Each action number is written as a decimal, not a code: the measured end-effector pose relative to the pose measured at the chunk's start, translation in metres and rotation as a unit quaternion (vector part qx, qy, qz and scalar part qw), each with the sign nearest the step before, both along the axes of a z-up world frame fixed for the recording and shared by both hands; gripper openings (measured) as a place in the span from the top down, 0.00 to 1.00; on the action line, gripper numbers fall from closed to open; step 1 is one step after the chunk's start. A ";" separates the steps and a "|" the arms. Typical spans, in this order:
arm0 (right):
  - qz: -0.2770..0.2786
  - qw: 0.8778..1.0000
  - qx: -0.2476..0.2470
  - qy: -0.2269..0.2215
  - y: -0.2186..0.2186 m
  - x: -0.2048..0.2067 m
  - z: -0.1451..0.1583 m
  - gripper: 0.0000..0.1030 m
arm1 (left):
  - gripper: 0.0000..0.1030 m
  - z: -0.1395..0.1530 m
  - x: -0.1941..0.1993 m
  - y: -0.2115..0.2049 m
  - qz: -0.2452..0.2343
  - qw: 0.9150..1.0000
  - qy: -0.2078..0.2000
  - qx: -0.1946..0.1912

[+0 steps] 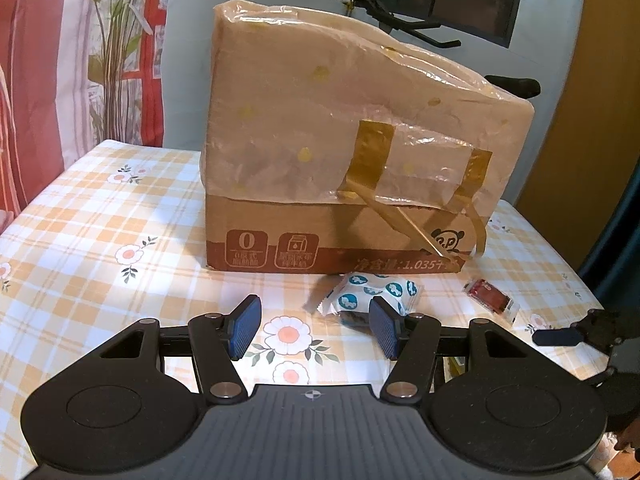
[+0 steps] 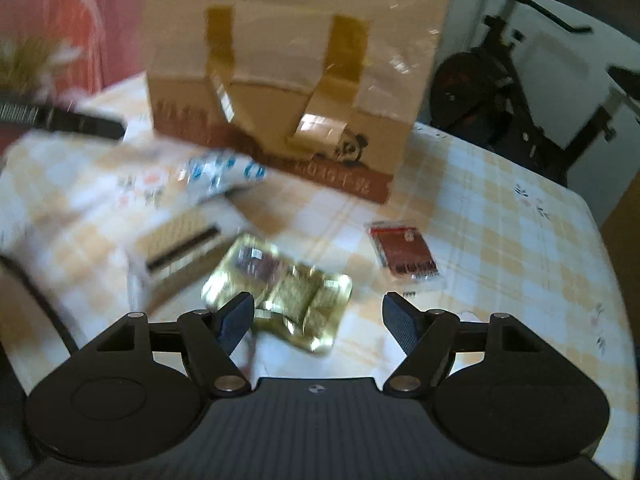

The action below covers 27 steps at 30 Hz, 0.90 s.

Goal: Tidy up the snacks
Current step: 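Grasp the gold foil snack pack with the right gripper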

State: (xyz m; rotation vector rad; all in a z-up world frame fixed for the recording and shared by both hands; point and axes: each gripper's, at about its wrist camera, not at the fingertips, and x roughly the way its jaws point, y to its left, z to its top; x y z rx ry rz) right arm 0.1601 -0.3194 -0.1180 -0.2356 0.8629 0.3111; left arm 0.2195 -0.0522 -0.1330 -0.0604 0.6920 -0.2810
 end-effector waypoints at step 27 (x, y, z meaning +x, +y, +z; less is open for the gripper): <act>0.002 0.996 0.093 -0.009 0.004 0.013 -0.023 0.28 | 0.40 -0.008 0.003 -0.001 -0.001 1.000 0.018 0.005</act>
